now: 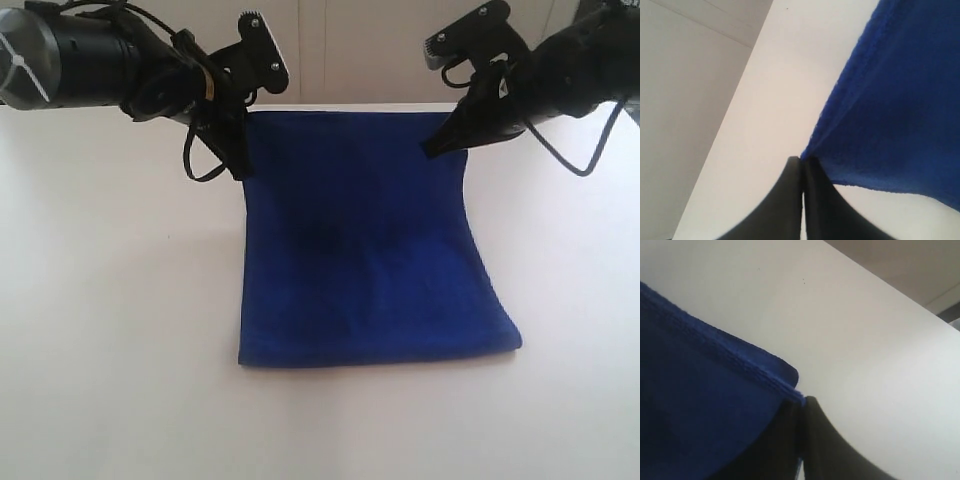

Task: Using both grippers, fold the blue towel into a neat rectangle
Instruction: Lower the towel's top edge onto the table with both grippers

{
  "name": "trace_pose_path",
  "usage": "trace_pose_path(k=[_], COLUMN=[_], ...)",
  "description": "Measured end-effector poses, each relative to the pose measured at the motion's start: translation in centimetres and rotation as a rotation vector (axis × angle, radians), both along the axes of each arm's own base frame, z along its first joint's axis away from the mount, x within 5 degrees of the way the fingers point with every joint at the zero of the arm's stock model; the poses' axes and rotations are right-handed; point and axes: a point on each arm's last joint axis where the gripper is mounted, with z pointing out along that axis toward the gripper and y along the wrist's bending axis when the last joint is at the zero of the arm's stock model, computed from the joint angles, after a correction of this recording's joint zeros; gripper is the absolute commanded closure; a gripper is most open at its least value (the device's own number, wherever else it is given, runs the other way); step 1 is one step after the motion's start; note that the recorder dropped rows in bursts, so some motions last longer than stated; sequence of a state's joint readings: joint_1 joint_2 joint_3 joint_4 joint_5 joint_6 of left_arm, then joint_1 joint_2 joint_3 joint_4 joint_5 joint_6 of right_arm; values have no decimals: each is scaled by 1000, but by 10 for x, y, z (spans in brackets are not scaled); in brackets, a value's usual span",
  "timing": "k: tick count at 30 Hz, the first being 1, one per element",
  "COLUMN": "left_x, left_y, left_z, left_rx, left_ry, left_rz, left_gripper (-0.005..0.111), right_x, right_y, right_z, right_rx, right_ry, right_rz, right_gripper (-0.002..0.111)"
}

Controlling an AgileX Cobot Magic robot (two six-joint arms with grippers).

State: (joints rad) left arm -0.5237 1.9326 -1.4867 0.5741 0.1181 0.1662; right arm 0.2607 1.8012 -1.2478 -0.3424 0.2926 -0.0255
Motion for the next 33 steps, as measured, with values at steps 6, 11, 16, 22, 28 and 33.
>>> trace_pose_path(k=[6,11,16,22,28,33], left_x=[11,15,24,31,36,48], left_y=[2,-1,3,7,7,5], left_z=[-17,-29,-48,-60,-59,-62], left_rx=[-14,-26,-28,-47,-89,-103], left_ry=[-1,-3,12,9,-20,-34], left_rz=[-6,-23,-20,-18,-22,-13], left_gripper=[107,107,107,107,107,107], right_x=[10,17,22,33,44,51], right_y=[-4,-5,-3,0,-4,-3], right_z=[-17,-31,-48,-58,-63,-64], right_rx=[16,24,31,46,62,67], right_ry=[-4,-1,3,-2,-3,-11], right_rz=[-5,-5,9,5,-22,-26], right_gripper=[108,108,108,108,108,108])
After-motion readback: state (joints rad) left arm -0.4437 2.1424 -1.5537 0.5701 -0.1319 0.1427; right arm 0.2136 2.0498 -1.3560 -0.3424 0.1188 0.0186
